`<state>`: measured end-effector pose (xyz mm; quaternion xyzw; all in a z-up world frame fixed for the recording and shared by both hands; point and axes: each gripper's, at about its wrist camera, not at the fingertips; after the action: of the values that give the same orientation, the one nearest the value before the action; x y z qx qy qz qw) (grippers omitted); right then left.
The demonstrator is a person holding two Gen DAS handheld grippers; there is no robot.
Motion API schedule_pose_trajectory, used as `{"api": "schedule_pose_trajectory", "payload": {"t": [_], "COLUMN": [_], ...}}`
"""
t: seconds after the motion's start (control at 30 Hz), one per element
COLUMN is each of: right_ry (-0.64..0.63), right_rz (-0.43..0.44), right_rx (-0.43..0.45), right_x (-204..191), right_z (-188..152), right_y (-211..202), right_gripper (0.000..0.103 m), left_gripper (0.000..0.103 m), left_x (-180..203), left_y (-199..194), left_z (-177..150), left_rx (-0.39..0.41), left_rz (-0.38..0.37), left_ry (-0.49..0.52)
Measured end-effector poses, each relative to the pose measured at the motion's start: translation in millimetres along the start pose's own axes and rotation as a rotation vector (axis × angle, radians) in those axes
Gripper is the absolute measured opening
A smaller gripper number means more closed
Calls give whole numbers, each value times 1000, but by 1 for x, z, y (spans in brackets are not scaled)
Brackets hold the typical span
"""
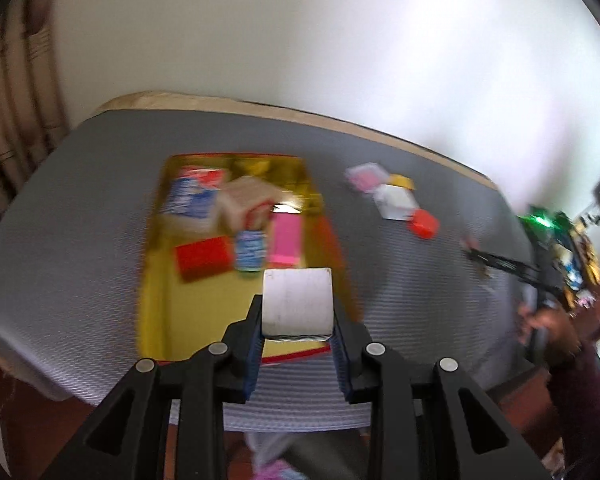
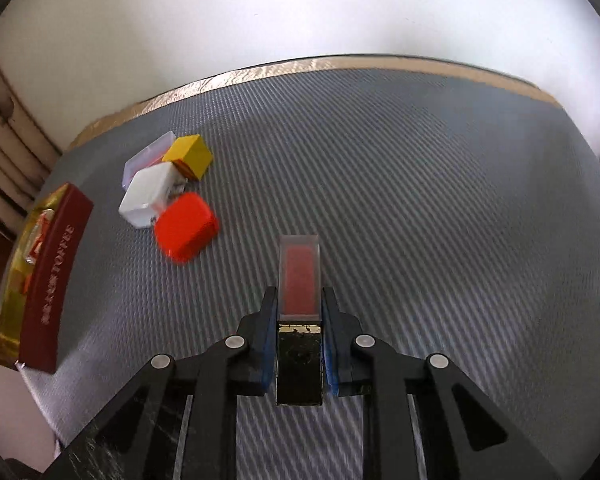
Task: Organize rigid objects
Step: 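Carry the white cube into the tin and open the left gripper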
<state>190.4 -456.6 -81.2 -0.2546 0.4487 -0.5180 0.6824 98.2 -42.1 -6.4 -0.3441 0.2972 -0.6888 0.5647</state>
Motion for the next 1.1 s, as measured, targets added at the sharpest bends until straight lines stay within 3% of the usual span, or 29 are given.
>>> {"api": "schedule_pose_trajectory", "payload": {"t": [0.13, 0.5, 0.83, 0.97, 1.1], "right_ry": [45, 103, 116, 121, 130], "right_rz": [21, 36, 36, 34, 37], "right_rx": [6, 17, 10, 11, 20], "right_x": [6, 14, 15, 15, 14], "right_z": [-12, -29, -29, -29, -29], "right_y": [-9, -27, -25, -26, -30], "right_gripper": [19, 19, 19, 19, 19], "left_gripper": [30, 30, 31, 39, 40], "left_x": [-23, -38, -43, -43, -42], "left_y": [19, 72, 86, 89, 77], "left_z": [3, 7, 8, 8, 9], "left_rx": [-23, -52, -57, -70, -35], "left_rz": [70, 126, 177, 205, 232], "left_ry": [-5, 6, 24, 28, 27]}}
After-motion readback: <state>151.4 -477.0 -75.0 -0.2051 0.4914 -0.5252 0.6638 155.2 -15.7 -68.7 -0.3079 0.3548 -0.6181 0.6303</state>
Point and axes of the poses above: each gripper's, at about its wrist camera, not at the fingertips, and y roughly the way its jaws point, x to its right, z to its top, and after that the axes turned 5 degrees about z, right-handed
